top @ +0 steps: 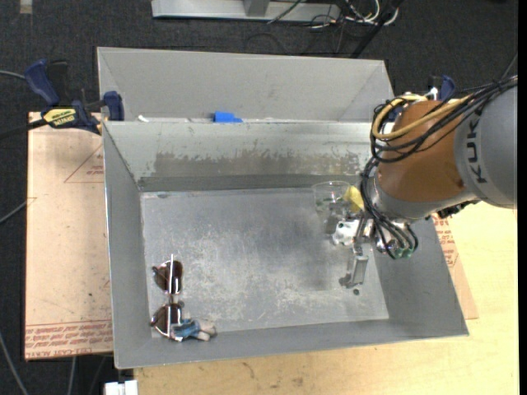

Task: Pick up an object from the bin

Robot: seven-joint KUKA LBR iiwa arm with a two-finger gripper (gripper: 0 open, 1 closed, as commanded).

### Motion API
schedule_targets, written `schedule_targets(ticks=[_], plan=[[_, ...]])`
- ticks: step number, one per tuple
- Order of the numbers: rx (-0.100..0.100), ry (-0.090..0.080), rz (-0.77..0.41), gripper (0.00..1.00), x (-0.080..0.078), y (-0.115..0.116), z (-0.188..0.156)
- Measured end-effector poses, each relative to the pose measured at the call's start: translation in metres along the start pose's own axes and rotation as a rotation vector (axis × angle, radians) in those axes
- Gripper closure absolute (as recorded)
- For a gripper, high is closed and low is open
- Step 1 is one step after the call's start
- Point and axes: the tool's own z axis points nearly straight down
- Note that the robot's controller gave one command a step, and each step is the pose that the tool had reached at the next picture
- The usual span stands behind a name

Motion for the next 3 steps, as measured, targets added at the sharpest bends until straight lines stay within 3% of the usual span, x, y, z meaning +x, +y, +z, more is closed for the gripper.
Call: schedule_targets(ticks=[1, 2, 3], plan=[[0.001, -0.007, -0.002, 0.00, -0.002, 0.000, -0.005], [0.000, -0.012, 0.063, 0.00, -0.053, -0.054, 0.047], [-0.020, 0.029, 0.024, 0.00, -0.069, -0.073, 0.085]])
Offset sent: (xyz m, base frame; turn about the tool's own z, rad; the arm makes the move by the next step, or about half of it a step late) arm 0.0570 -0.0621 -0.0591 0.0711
